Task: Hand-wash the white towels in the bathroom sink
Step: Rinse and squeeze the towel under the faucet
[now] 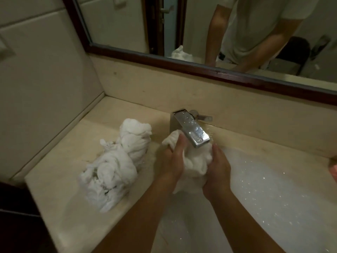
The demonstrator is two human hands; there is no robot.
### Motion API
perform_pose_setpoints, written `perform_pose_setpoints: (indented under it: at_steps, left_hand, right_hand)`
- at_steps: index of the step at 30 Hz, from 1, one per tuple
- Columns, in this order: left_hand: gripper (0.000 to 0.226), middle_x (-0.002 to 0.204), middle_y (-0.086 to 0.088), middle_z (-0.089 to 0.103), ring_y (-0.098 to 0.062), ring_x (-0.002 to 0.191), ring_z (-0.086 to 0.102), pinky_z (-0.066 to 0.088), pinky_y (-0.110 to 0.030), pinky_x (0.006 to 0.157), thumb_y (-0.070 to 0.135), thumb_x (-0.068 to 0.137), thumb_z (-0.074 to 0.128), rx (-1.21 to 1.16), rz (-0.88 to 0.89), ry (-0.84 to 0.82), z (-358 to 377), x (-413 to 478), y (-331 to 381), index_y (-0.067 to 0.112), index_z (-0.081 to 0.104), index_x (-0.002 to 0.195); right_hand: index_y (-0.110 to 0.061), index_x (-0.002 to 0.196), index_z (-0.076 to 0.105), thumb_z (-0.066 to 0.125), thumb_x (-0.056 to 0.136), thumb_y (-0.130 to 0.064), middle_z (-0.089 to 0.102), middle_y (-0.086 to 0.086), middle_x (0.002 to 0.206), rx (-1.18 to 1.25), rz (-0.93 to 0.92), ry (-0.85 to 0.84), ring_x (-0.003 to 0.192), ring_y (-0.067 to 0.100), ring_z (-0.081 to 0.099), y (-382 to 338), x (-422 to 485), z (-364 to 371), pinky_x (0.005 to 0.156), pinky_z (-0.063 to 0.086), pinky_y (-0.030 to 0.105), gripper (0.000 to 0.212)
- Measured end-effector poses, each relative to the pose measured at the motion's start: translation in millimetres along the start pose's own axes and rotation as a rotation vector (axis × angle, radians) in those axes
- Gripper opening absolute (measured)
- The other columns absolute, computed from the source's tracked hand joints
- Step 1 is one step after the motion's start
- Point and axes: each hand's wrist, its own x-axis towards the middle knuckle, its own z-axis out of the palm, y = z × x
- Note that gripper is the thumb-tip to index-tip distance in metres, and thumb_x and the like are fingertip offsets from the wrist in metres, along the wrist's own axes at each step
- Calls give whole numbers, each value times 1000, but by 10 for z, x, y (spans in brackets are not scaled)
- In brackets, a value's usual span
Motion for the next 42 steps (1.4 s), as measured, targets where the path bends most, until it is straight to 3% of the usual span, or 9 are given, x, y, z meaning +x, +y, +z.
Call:
perform_pose_setpoints:
  at_steps: [4, 8, 11, 16, 23, 27, 32, 36, 42]
  left_hand:
    - [96, 130, 3, 72, -18, 118, 67, 51, -43, 108, 99, 75, 35, -138, -173, -81, 228, 11, 18, 31, 66, 135]
    - [86, 136, 1, 65, -22, 125, 62, 48, -12, 78, 85, 93, 27, -185, -233, -82, 366, -27, 34, 22, 64, 138]
    - [107, 130, -4, 71, -22, 118, 67, 54, -34, 103, 101, 74, 29, -329, -250, -24, 479, -6, -34, 21, 70, 132]
    - [102, 121, -16, 75, -39, 120, 68, 48, -58, 112, 94, 62, 62, -569, -347, -86, 714, 149, -279, 12, 75, 121]
    - [103, 122, -5, 76, -28, 112, 73, 56, -52, 102, 101, 56, 62, -553, -287, 18, 678, 228, -351, 27, 71, 127]
    - [72, 117, -10, 77, -29, 110, 73, 56, -51, 103, 76, 89, 57, -604, -280, 84, 400, 214, -137, 16, 71, 127]
    - [89, 131, -12, 71, -28, 120, 68, 50, -50, 109, 91, 71, 61, -623, -259, 27, 108, 406, -288, 21, 70, 125]
    - [103, 133, -12, 70, -36, 125, 65, 49, -57, 109, 101, 67, 48, -452, -226, 72, 52, 405, -474, 24, 69, 132]
    - [82, 128, -20, 72, -37, 122, 67, 49, -55, 110, 74, 99, 35, -671, -283, -48, 122, 137, -324, 8, 65, 136]
  right_hand:
    - [-22, 108, 81, 65, 101, -42, 81, 3, 105, 34, -12, 56, 103, 27, 77, -64, 71, -139, 98, 60, 51, 26]
    - [-24, 117, 76, 70, 99, -41, 81, 1, 108, 41, -37, 72, 97, 20, 78, -117, 95, -274, 81, 63, 39, 25]
    - [-26, 120, 74, 69, 100, -39, 80, 0, 108, 41, -39, 87, 95, 18, 77, -157, 116, -321, 71, 60, 33, 24]
    - [-27, 116, 74, 68, 102, -40, 80, 2, 106, 7, -49, 110, 97, 22, 76, -241, 146, -338, 73, 59, 35, 21]
    - [-26, 114, 76, 66, 102, -37, 79, 2, 107, 14, -56, 91, 101, 22, 75, -206, 234, -227, 85, 62, 38, 19]
    - [-35, 110, 71, 66, 100, -50, 77, 0, 108, 11, -64, 67, 98, 18, 74, -64, 249, -11, 82, 62, 37, 19]
    - [-25, 128, 65, 66, 98, -56, 74, 6, 121, 114, 45, 48, 110, 29, 73, 95, 276, 263, 92, 62, 47, 43]
    - [-23, 132, 68, 55, 108, -43, 73, 6, 126, 38, -6, -22, 110, 22, 72, 212, 221, 186, 80, 59, 33, 34]
    - [-15, 133, 72, 74, 80, -55, 74, 17, 129, 162, 133, -126, 121, 38, 71, 223, 245, -80, 111, 50, 60, 66]
